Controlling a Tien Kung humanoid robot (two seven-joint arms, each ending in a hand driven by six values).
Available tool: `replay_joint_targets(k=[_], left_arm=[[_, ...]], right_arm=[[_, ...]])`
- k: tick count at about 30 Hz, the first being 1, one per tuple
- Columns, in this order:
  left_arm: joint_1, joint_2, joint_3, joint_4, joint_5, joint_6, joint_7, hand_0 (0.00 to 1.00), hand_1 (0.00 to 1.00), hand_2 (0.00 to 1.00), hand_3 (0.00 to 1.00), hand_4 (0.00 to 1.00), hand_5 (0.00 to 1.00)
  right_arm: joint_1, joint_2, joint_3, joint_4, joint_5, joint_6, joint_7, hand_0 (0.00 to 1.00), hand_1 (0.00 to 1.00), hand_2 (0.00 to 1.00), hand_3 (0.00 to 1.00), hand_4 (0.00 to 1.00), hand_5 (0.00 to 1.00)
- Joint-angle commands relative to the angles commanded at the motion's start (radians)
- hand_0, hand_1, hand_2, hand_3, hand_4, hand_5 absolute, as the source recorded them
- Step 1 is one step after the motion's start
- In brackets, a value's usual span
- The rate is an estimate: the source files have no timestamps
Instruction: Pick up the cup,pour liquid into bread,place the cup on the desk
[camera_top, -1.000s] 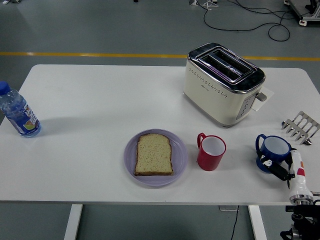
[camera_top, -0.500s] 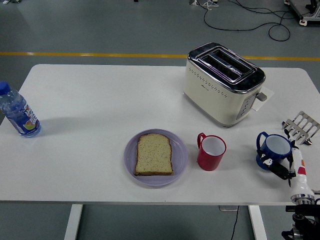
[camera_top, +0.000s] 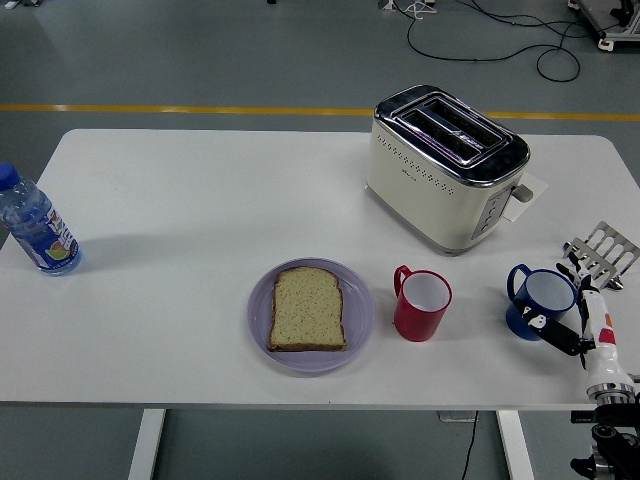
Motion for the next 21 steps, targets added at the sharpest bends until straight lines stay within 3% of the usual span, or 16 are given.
replay_joint_targets(k=[6,15,21], left_arm=[[0.006,0.0,-0.003,0.002,0.003,0.0,0.0,0.648,0.656,0.653,0.534,0.306,0.763],[0.008,0.003,-0.006,0.002,0.01,0.0,-0.001,0.648,0.656,0.652,0.534,0.306,0.761],[0.006,0.006,-0.008,0.002,0.014,0.0,-0.001,0.647,0.656,0.652,0.534,0.305,0.764]], right_arm=[[-0.024,-0.002,0.02,0.053,-0.006,-0.006,0.001,0.949,0.815,0.939,0.998,0.947,0.117],[-0.105,-0.024,0.083,0.304,-0.064,-0.038,-0.007,0.951,0.817,0.942,0.998,0.948,0.115],[-0.15,-0.063,0.061,0.499,-0.128,-0.063,-0.03,0.933,0.805,0.925,0.998,0.95,0.12]])
